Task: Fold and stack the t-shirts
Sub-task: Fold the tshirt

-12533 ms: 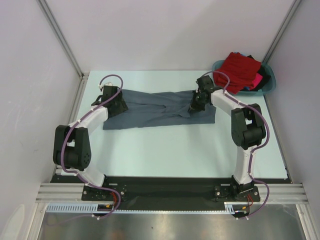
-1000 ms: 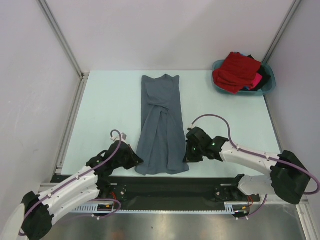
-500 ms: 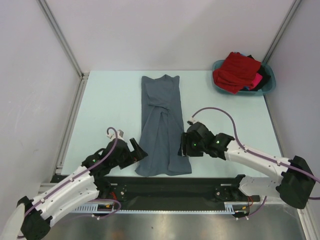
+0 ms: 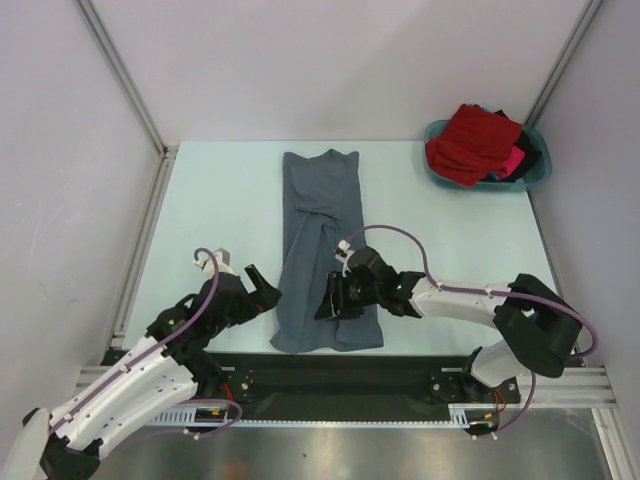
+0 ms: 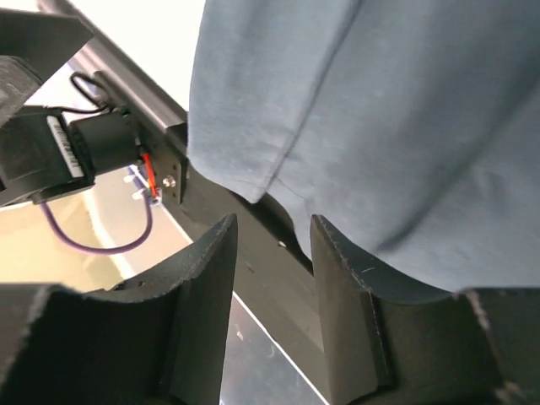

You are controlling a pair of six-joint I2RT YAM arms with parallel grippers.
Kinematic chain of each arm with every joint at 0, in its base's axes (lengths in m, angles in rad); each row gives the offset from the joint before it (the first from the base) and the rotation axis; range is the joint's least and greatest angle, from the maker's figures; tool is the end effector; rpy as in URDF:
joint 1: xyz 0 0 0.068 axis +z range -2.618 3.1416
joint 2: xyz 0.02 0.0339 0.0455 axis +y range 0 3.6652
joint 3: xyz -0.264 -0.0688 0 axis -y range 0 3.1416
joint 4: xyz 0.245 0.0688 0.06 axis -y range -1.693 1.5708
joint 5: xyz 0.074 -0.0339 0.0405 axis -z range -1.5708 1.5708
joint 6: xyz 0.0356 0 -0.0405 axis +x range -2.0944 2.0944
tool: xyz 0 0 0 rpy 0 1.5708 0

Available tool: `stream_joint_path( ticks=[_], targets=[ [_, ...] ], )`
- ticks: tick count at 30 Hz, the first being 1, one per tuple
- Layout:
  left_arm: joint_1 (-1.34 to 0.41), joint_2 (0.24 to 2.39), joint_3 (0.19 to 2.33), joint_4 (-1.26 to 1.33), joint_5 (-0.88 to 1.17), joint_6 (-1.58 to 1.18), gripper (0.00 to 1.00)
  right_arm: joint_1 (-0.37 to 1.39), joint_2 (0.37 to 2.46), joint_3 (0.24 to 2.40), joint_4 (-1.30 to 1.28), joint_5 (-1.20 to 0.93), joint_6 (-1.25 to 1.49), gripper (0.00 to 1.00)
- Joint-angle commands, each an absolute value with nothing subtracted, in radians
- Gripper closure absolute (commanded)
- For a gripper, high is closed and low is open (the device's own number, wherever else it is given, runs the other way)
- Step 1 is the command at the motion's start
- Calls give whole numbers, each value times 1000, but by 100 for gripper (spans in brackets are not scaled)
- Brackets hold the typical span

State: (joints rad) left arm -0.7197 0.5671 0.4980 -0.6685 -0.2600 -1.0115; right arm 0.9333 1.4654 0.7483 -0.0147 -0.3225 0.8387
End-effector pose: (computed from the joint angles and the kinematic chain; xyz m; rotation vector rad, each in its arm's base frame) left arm 0.1009 -0.0762 0.2254 -0.4758 2.3037 -0.5923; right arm 0.1674 0.2450 0.1882 -0.3117 2.5915 1.1671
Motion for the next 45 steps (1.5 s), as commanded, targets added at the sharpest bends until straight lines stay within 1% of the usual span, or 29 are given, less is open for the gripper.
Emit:
stream_joint_path(
  ticks=[1,12,23,28,34,37,38,40,41,42,45],
  targets=[
    [-726,538,508,-689,-288,-991,0,956,1500,721,178,-420,899,55],
    [-726,479,474,-701,-284,-992,0,1052,1640,735,258,-379,942,57],
    [-726,437,468,-724,-279,-991,0,1075,1776,755,379,-393,957,59],
    [-726,431,468,-733,-287,-989,0,1080,1812,785,390,-405,947,59],
    [-726,440,472,-723,-293,-983,0,1081,1815,833,334,-394,911,60],
    [-726,456,474,-713,-288,-979,0,1081,1827,839,333,-400,908,67],
    [-726,460,472,-713,-287,-979,0,1083,1827,838,334,-405,908,75],
    [-726,468,468,-709,-282,-980,0,1083,1822,841,328,-407,899,84],
    [-726,469,468,-703,-281,-980,0,1085,1818,841,316,-403,897,96],
    [-726,472,463,-698,-279,-980,0,1088,1804,841,310,-402,893,100],
    [-726,474,462,-692,-276,-980,0,1095,1772,847,270,-391,873,100]
  ],
)
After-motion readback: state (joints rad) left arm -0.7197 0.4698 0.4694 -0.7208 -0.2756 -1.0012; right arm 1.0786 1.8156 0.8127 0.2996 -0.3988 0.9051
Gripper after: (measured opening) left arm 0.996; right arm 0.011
